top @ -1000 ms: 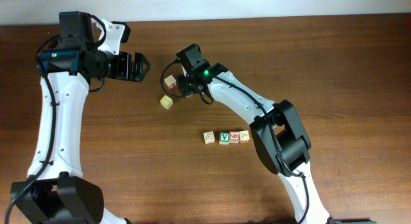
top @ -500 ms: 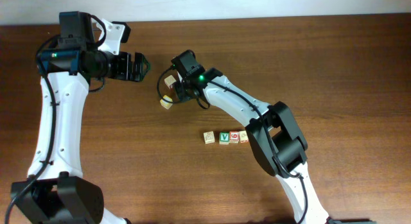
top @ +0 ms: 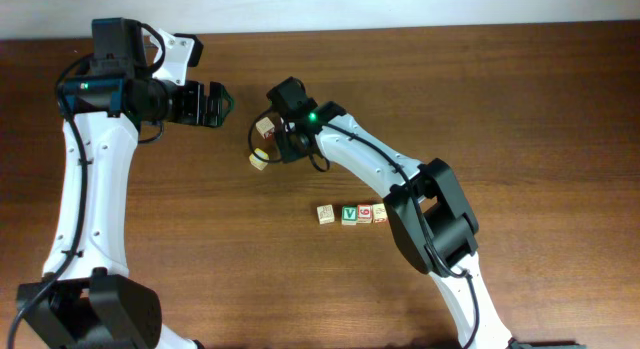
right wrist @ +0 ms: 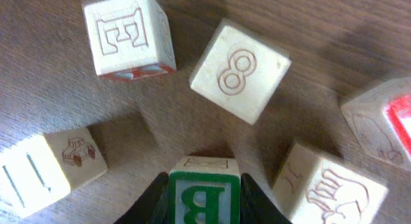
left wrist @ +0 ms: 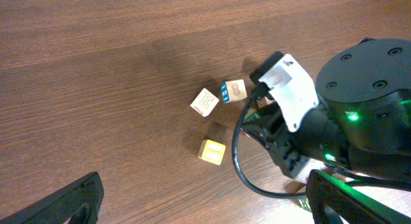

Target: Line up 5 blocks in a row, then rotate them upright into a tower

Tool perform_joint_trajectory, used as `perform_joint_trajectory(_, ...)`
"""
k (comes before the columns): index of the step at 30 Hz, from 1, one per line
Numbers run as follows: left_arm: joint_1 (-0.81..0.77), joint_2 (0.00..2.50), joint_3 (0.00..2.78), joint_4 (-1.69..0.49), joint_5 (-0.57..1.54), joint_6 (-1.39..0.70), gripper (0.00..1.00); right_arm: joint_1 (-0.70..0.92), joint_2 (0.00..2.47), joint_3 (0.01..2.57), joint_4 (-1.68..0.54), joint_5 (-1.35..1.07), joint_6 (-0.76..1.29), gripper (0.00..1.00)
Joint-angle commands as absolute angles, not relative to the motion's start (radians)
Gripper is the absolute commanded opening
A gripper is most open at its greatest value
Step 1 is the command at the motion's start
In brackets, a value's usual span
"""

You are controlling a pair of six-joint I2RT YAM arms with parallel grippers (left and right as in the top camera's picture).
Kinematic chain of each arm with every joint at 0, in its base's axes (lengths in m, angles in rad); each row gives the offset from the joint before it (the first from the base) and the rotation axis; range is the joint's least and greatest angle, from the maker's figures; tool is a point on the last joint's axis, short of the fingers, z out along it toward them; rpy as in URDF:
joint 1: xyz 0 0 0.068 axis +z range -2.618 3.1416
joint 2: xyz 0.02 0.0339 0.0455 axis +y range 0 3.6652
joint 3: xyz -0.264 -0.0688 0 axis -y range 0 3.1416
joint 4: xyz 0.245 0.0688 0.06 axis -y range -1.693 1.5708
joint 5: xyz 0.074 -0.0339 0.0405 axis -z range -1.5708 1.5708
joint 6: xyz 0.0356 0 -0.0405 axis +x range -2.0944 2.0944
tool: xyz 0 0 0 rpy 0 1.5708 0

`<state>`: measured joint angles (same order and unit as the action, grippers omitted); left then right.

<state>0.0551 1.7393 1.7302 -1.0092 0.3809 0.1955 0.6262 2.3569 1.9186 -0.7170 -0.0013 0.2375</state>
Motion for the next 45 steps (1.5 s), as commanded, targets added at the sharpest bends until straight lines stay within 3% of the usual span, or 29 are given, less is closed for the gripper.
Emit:
perform_joint_trajectory(1, 0.055, 1.74, 1.747, -1.008, 0.377, 0.215, 0.99, 0.628, 2.233, 1.991, -0.814, -0.061, 0.302, 0.25)
perform_joint_trajectory(8, 0.055, 1.74, 1.748, -1.009, 0.377, 0.215, 0.99, 0.645, 2.153, 1.946, -1.176, -0.138, 0.515, 0.21)
perform_joint_trajectory(13, 0.055, 1.74, 1.748, -1.008, 0.377, 0.215, 0.99, 0.727, 2.153, 1.834, -1.164, -0.147, 0.56, 0.21)
perform_joint_trajectory(20, 0.055, 1.74, 1.748, -1.008, 0.377, 0.215, 0.99, 0.758, 2.153, 1.618, -0.967, -0.078, 0.664, 0.21)
perform_joint_trajectory(45, 0.055, 1.74, 1.748, -1.008, 0.377, 0.215, 0.99, 0.699, 2.153, 1.617, -1.029, -0.029, 0.747, 0.21)
